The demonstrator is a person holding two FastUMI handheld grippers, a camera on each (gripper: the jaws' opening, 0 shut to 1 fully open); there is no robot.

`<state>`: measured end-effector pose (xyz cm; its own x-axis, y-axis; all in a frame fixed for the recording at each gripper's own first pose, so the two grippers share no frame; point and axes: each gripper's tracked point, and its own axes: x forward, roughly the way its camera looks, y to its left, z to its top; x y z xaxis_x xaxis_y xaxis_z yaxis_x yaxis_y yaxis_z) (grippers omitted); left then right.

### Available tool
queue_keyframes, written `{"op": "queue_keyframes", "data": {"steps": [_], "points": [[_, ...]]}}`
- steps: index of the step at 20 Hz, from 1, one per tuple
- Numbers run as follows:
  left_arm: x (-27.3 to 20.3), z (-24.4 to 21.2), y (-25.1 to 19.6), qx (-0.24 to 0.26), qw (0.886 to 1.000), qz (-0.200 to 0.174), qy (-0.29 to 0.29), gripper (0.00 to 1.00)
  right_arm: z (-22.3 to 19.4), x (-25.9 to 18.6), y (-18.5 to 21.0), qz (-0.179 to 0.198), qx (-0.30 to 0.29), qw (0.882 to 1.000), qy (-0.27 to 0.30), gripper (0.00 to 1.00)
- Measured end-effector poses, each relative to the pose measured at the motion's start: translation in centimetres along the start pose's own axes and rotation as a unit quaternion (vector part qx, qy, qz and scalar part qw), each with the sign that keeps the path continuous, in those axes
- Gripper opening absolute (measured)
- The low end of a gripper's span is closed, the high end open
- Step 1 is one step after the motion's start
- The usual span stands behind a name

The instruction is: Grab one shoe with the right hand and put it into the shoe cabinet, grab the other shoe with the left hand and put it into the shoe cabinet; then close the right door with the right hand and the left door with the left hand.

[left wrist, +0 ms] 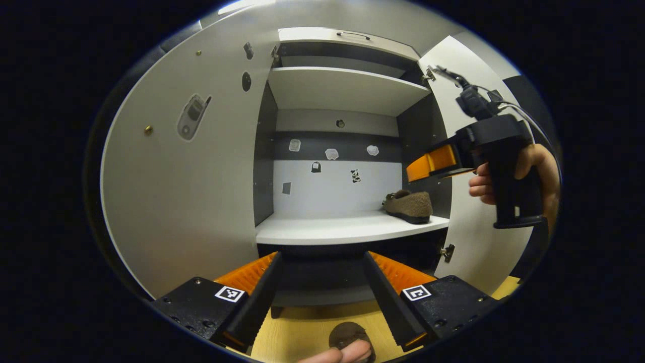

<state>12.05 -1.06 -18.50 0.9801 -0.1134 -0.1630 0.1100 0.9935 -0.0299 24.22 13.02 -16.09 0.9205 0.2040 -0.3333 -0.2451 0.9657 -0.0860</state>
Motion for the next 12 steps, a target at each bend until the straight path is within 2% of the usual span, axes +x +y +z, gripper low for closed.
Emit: {"op": "queue_keyframes", "data": {"steps": [2,4,7,9,12], "points": [[-0.9,-2.2,0.0,0.0,1.0,0.002,0.021,0.98,-0.8,-3.8,-1.1,-0.031,-0.025,0.998,-0.038,0.98],[-1.3,-5.0,0.1,-0.004,0.999,0.002,0.04,0.99,-1.7,-7.7,-1.0,-0.041,-0.031,0.996,-0.072,0.98],[-1.8,-9.9,0.4,-0.028,0.996,0.007,0.082,0.99,-3.5,-12.4,0.1,-0.032,-0.008,0.994,-0.106,0.98],[-1.7,-12.9,-0.7,-0.045,0.992,-0.016,0.113,0.97,-5.1,-14.6,0.8,-0.022,0.013,0.994,-0.109,0.98],[-1.9,-17.4,-1.6,-0.045,0.986,-0.025,0.161,0.95,-6.8,-16.7,1.4,-0.013,0.026,0.994,-0.109,0.98]]}}
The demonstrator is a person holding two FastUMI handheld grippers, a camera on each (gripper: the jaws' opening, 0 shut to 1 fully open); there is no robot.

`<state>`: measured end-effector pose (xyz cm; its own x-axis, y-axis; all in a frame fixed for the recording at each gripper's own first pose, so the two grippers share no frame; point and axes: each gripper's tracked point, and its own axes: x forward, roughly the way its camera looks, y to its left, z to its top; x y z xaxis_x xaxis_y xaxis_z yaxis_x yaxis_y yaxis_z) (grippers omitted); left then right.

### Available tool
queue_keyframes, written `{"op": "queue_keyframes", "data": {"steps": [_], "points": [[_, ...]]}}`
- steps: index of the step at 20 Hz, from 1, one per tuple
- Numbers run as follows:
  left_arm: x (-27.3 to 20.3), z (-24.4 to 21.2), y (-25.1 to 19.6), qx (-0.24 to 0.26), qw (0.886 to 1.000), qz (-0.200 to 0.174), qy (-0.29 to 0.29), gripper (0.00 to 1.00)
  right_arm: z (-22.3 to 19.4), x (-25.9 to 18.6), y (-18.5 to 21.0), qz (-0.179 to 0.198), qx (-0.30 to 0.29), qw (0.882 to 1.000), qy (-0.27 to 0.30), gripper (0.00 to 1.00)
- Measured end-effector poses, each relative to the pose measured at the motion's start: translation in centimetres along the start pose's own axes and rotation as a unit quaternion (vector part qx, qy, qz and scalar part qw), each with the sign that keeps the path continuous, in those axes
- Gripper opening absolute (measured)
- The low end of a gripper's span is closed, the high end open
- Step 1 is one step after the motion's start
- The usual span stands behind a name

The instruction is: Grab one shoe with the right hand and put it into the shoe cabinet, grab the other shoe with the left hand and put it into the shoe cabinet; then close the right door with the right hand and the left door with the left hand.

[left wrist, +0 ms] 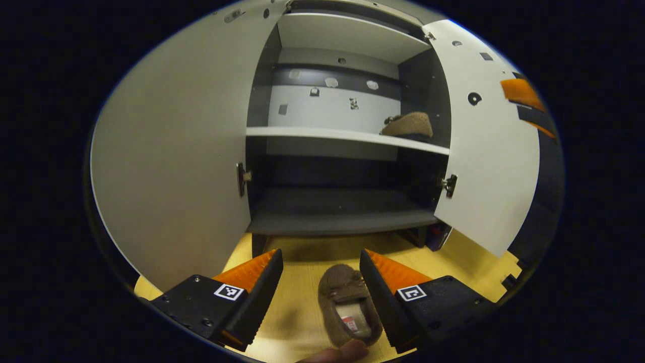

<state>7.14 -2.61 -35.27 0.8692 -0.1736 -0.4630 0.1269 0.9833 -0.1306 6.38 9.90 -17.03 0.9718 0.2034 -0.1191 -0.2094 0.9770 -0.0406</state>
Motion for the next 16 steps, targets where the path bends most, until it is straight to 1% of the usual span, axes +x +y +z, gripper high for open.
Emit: {"op": "queue_keyframes", "data": {"steps": [3,6,8,10,11,12,13,14,15,16], "points": [[0.8,-3.7,-0.2,-0.009,0.999,-0.007,0.037,0.95,-0.6,-1.6,-1.4,-0.026,0.017,0.999,-0.009,0.98],[1.6,-8.2,-0.5,-0.025,0.994,-0.016,0.102,0.95,-1.2,-2.3,-2.5,-0.04,0.039,0.998,-0.005,0.98],[2.3,-9.7,-0.9,-0.03,0.993,-0.027,0.115,0.95,-1.3,-2.5,-3.0,-0.047,0.047,0.998,-0.002,0.98],[2.8,-11.1,-0.9,-0.03,0.99,-0.027,0.132,0.88,-1.0,-2.7,-3.2,-0.051,0.05,0.997,-0.006,0.98],[3.2,-11.9,-0.6,-0.03,0.989,-0.021,0.146,0.85,-0.9,-2.8,-3.1,-0.051,0.05,0.997,-0.009,0.98],[3.6,-12.7,0.1,-0.026,0.987,-0.009,0.159,0.84,-0.9,-2.9,-2.8,-0.048,0.049,0.998,-0.01,0.98],[3.8,-13.2,0.3,-0.032,0.985,-0.012,0.168,0.78,-0.9,-3.1,-2.4,-0.043,0.047,0.998,-0.011,0.98],[4.4,-13.3,-0.3,-0.047,0.984,-0.026,0.172,0.73,-0.9,-3.3,-2.1,-0.038,0.045,0.998,-0.012,0.98],[4.8,-13.4,-1.3,-0.064,0.981,-0.047,0.175,0.58,-0.9,-3.4,-1.7,-0.032,0.042,0.999,-0.015,0.98],[5.0,-13.5,-0.8,-0.063,0.983,-0.04,0.168,0.46,-0.8,-3.5,-1.3,-0.025,0.041,0.999,-0.019,0.99]]}}
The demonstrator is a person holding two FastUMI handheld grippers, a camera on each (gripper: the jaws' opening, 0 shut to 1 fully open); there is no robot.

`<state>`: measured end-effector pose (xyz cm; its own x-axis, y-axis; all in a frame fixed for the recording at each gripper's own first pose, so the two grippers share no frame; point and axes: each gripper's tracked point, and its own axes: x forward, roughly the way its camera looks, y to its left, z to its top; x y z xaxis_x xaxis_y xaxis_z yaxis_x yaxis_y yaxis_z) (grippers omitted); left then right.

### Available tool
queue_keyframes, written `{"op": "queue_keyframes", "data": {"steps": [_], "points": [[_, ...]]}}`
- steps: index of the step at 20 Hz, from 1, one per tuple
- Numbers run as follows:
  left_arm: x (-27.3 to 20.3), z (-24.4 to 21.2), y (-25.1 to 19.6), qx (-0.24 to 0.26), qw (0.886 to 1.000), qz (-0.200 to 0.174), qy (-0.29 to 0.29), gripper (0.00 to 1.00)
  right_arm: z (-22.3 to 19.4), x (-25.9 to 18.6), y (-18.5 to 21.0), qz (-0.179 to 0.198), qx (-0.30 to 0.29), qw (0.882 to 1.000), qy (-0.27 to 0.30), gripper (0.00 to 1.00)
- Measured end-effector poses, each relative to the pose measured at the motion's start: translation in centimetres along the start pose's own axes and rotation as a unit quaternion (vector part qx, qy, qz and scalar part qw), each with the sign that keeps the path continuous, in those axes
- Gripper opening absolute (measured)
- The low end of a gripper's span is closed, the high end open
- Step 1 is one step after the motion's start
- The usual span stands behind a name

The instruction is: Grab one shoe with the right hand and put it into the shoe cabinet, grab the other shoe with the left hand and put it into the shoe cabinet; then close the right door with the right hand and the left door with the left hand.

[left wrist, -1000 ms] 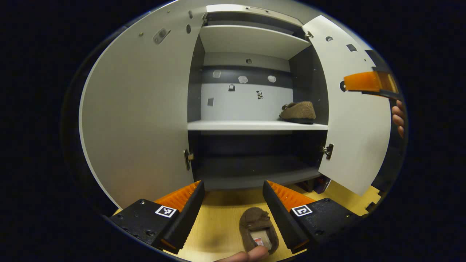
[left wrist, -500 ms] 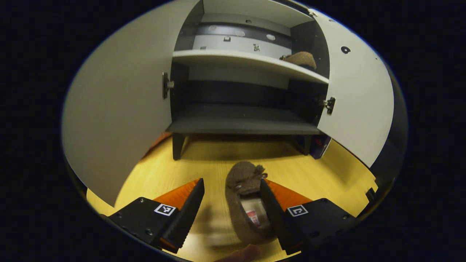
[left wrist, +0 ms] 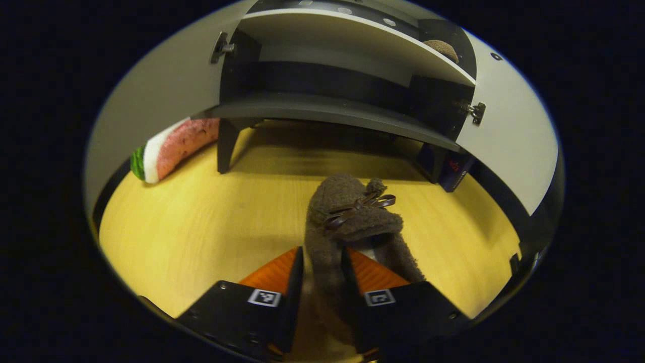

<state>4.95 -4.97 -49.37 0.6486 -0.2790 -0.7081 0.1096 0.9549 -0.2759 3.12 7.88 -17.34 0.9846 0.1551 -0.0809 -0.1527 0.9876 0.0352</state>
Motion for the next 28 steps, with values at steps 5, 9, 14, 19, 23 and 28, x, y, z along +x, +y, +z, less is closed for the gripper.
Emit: {"op": "queue_keyframes", "data": {"steps": [5,9,14,19,23,28], "points": [[-1.4,1.1,-0.1,0.02,0.999,0.01,-0.024,0.01,-1.5,0.1,-0.6,-0.008,0.001,1.0,0.019,0.98],[-5.1,5.3,-0.7,0.048,0.994,0.026,-0.091,0.01,-2.1,0.1,-1.7,-0.024,-0.001,0.999,0.022,0.99],[-10.7,11.3,-2.1,0.052,0.985,0.025,-0.163,0.01,-2.4,0.1,-1.9,-0.013,-0.012,0.999,0.028,0.99],[-14.4,17.6,-3.2,0.042,0.975,0.02,-0.217,0.01,-1.3,1.3,-2.3,-0.004,-0.009,1.0,0.023,0.99],[-17.6,23.9,-4.1,0.05,0.961,0.024,-0.27,0.01,-0.2,2.6,-2.9,-0.001,-0.01,1.0,0.019,0.99],[-19.8,31.7,-5.8,0.056,0.946,0.017,-0.319,0.01,0.6,4.0,-3.0,0.004,-0.015,1.0,0.018,0.99]]}}
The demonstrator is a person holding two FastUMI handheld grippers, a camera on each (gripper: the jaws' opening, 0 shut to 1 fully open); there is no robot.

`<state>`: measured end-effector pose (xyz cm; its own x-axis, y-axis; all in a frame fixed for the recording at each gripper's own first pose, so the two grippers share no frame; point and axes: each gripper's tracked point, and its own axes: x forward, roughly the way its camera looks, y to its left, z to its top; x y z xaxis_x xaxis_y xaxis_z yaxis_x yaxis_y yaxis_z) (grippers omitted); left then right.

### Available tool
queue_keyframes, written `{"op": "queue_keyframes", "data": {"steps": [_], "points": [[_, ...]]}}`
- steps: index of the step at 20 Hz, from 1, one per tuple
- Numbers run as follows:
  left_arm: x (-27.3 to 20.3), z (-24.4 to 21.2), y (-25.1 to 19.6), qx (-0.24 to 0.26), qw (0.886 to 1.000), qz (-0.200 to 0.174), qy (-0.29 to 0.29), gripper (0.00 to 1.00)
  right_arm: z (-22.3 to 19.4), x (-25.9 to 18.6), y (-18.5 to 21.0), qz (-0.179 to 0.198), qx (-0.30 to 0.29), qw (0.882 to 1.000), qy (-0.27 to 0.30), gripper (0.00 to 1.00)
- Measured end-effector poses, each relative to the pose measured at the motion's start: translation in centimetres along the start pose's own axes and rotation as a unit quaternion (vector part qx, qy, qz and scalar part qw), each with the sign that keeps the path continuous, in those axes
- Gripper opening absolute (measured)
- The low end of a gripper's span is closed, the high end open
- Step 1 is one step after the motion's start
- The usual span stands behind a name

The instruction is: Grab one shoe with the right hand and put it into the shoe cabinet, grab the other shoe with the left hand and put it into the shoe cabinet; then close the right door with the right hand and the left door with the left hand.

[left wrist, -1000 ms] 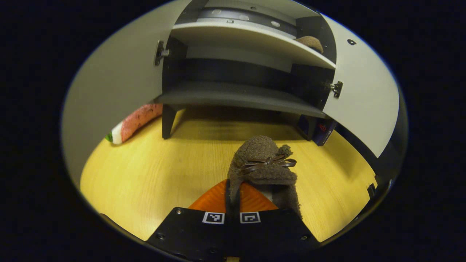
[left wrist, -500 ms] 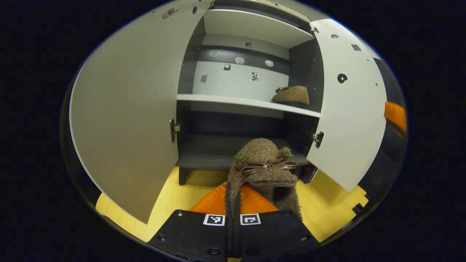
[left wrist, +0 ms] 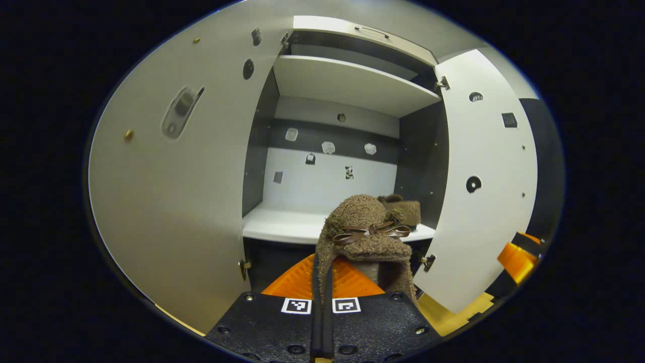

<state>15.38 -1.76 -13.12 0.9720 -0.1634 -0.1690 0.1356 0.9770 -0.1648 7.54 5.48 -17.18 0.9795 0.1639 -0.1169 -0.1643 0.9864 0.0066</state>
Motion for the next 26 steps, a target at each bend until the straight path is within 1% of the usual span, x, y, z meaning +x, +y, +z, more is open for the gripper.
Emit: {"op": "queue_keyframes", "data": {"steps": [3,5,9,12,14,15,17,18,20,21,22,24,26], "points": [[2.7,3.5,-1.2,-0.006,1.0,-0.012,-0.022,0.01,0.6,0.5,-0.4,-0.002,0.002,1.0,-0.004,0.99],[4.6,5.2,-1.6,-0.015,0.999,-0.012,-0.033,0.01,1.0,0.8,-0.5,-0.001,-0.001,1.0,-0.006,0.99],[8.6,7.0,-1.5,-0.013,0.999,0.006,-0.04,0.01,1.6,1.0,-1.2,-0.005,-0.012,1.0,-0.009,0.99],[12.5,7.6,-1.7,-0.015,0.999,0.004,-0.032,0.01,1.8,1.3,-1.6,-0.006,-0.012,1.0,-0.01,0.98],[15.6,7.5,-1.4,-0.014,1.0,0.009,-0.023,0.02,1.6,1.4,-1.6,-0.005,-0.012,1.0,-0.008,0.98],[17.1,7.3,-0.8,-0.009,1.0,0.022,-0.018,0.02,1.5,1.4,-1.5,-0.002,-0.013,1.0,-0.007,0.98],[19.9,5.2,1.2,-0.011,0.998,0.053,0.006,0.02,1.1,1.5,-1.2,0.002,-0.016,1.0,-0.002,0.99],[21.0,4.3,1.6,-0.018,0.998,0.063,0.02,0.02,0.9,1.5,-1.1,0.004,-0.02,1.0,0.0,0.99],[22.0,2.9,1.7,-0.029,0.996,0.077,0.045,0.02,0.5,1.4,-1.0,0.006,-0.024,1.0,0.002,0.99],[22.6,2.0,2.0,-0.028,0.995,0.076,0.052,0.02,0.5,1.4,-0.9,0.006,-0.025,1.0,0.002,0.99],[23.0,1.2,2.1,-0.039,0.995,0.077,0.059,0.02,0.3,1.3,-0.9,0.007,-0.026,1.0,0.003,0.99],[23.3,-0.4,3.1,-0.05,0.992,0.093,0.072,0.03,0.3,1.2,-0.8,0.008,-0.027,1.0,0.002,0.99],[23.5,0.1,2.9,-0.051,0.993,0.084,0.058,0.04,0.3,1.2,-0.5,0.011,-0.027,1.0,0.0,0.99]]}}
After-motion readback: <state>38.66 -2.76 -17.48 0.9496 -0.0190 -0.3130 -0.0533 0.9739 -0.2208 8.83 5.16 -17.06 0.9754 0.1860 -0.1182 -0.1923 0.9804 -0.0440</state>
